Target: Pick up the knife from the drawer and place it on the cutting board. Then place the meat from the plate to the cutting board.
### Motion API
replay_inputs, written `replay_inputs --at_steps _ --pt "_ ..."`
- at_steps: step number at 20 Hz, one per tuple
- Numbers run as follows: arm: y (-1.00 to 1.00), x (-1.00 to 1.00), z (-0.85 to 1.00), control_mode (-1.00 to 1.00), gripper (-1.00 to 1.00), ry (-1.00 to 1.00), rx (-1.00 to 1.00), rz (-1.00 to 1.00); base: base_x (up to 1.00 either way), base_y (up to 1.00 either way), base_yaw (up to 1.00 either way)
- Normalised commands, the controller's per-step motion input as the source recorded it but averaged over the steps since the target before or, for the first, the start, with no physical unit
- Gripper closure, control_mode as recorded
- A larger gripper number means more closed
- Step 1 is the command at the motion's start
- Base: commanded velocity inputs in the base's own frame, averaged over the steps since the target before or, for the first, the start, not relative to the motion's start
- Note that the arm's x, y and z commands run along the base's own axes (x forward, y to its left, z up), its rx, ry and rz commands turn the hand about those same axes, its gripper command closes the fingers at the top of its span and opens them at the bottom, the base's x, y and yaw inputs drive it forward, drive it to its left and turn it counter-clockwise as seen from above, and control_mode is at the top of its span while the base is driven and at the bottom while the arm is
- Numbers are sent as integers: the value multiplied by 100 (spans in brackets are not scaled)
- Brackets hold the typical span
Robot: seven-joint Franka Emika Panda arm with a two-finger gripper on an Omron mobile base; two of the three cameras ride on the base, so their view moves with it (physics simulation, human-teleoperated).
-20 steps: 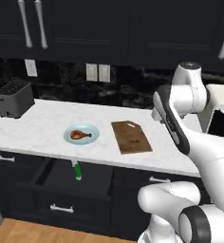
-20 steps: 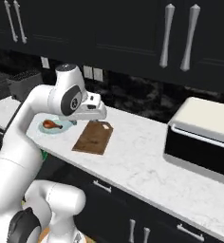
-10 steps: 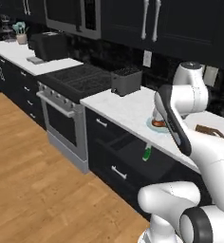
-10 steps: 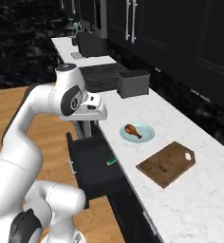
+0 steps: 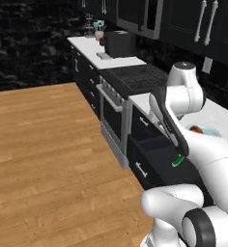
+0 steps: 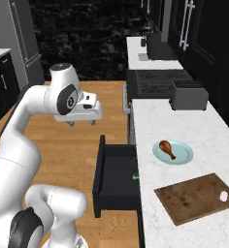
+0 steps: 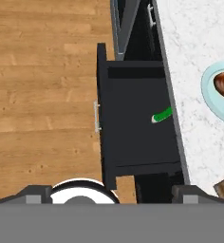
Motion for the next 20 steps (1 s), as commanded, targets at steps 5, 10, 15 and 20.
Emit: replay_inputs --at_steps 5,10,15,20 --pt "0 0 0 100 -100 0 0 0 -49 -85 34" --pt "0 0 0 100 -100 0 0 0 -2 -4 0" --pt "0 0 0 -100 -100 0 0 0 0 0 0" --pt "12 0 -12 -100 -100 5 1 0 0 0 0"
